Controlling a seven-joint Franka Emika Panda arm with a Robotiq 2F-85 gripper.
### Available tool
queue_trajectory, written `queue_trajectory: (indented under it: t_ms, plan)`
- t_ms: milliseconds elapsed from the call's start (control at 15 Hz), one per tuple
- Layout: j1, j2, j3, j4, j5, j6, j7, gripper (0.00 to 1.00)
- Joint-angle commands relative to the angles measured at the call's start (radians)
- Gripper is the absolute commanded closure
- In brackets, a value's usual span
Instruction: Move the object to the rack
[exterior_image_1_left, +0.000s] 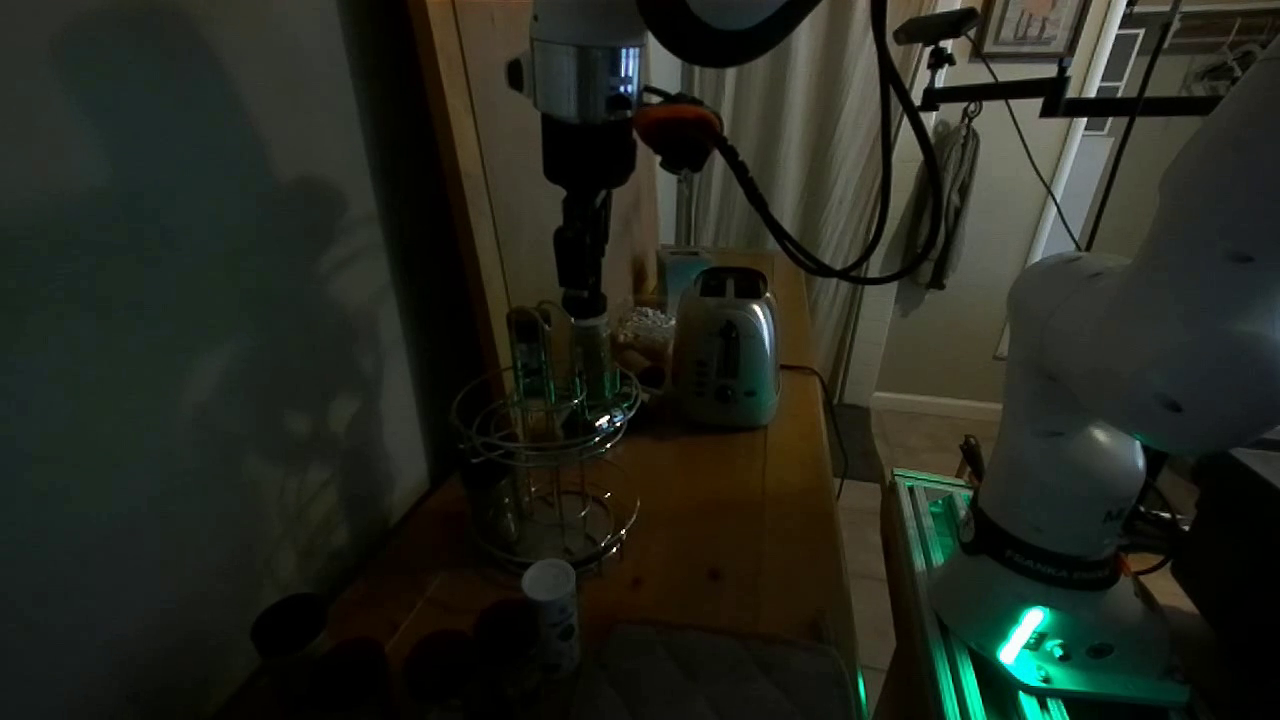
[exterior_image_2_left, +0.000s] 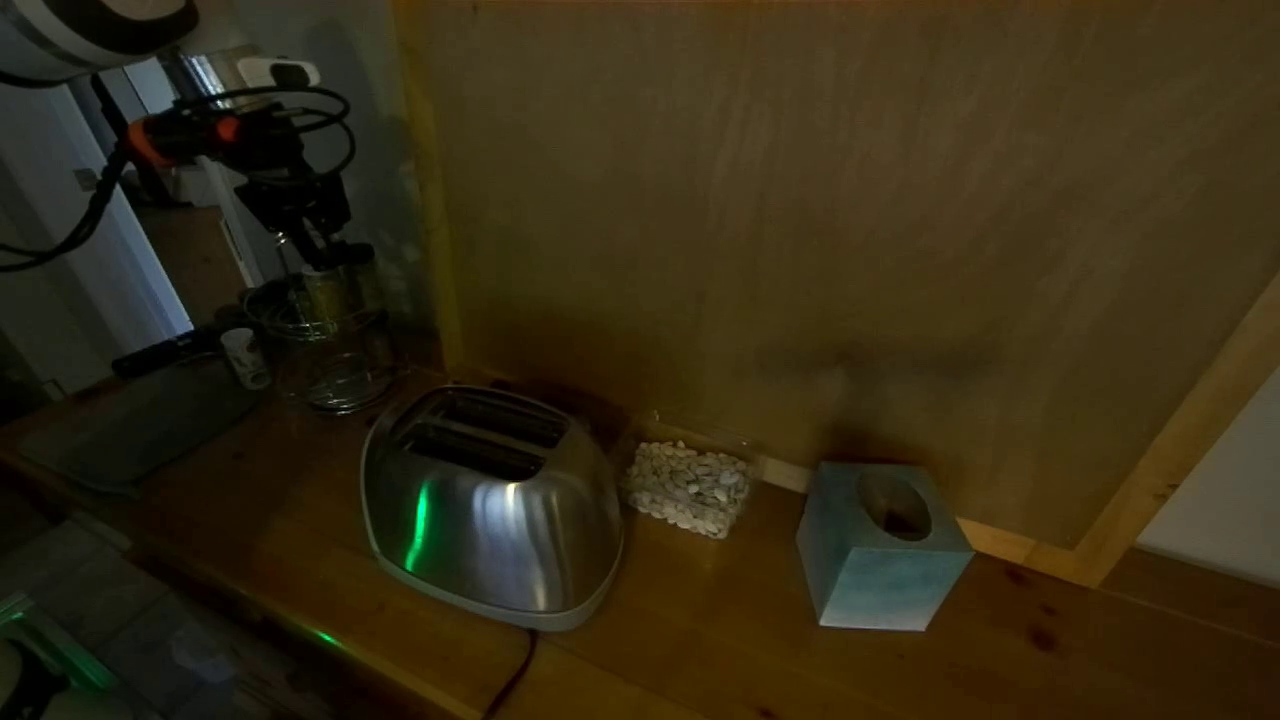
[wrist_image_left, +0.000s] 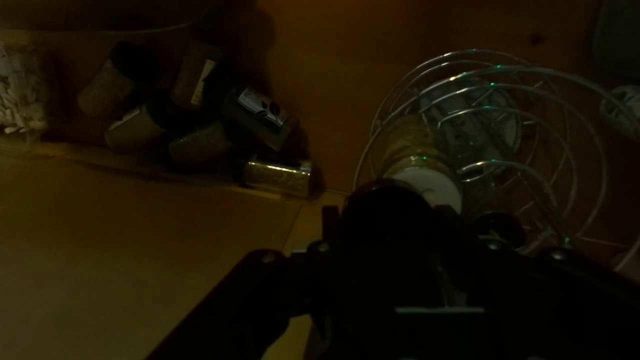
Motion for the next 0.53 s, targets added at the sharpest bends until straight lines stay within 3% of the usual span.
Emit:
queue_trajectory:
  t_ms: [0,467]
  plan:
    - [0.020,0.007,-0.020,0.030,0.058,-0.045,-0.050,0.76]
    - [0.021,0.014,-0.013,0.032,0.056,-0.068,-0.047,0.76]
